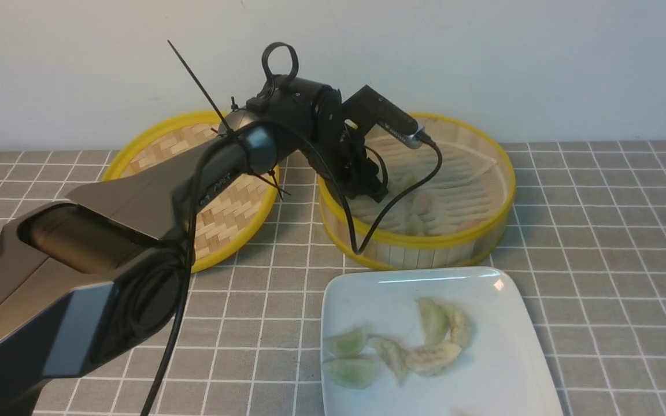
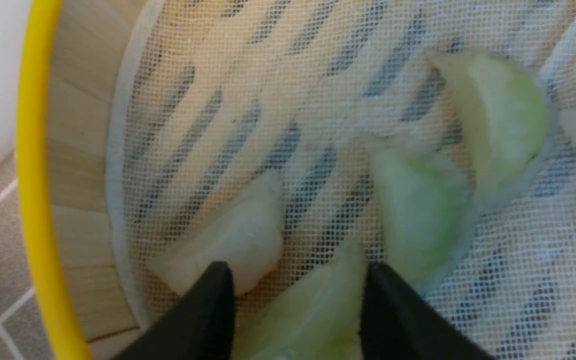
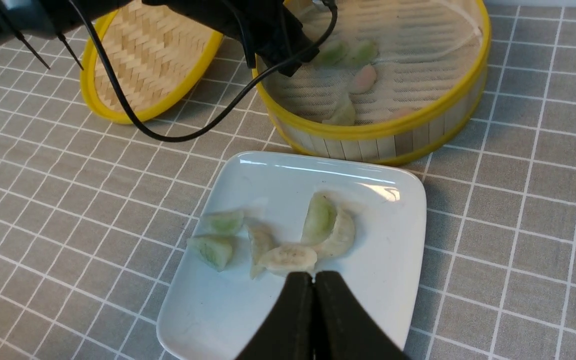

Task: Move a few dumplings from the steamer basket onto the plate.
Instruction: Use the left arm to grab a dumpling from the steamer, then use the left arm to put the dumpling into the plate

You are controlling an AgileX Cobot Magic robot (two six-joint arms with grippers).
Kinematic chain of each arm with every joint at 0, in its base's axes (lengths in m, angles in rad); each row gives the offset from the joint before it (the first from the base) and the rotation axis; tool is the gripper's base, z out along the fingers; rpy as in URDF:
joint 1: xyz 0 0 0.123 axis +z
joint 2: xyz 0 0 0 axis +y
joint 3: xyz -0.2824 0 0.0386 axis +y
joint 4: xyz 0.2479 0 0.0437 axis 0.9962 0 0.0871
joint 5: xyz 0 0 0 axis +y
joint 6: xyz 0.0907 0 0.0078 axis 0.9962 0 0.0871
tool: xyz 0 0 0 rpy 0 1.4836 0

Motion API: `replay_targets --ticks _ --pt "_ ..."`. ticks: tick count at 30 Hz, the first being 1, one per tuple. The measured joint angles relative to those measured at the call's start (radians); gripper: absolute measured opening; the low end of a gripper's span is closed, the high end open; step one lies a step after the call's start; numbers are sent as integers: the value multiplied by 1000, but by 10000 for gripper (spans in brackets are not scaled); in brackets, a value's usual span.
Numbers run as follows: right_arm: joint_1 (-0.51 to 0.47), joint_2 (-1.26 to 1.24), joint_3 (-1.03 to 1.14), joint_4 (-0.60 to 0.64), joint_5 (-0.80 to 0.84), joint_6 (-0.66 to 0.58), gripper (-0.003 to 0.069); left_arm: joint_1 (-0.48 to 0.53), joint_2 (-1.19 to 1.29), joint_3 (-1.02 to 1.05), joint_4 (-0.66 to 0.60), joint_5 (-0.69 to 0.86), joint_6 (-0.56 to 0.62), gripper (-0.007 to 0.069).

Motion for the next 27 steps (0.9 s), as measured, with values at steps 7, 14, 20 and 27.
replay_targets --ticks 7,14,20,27 --pt "0 0 0 -5 0 -1 -10 -26 -39 -1 17 119 11 152" --pt "0 0 0 -6 0 -1 -10 -46 -117 1 7 155 11 120" --pt "0 0 0 -6 1 -1 -10 -49 -142 1 1 192 11 110" --pt "0 0 0 -6 2 -1 -10 -53 -213 1 -134 313 11 110"
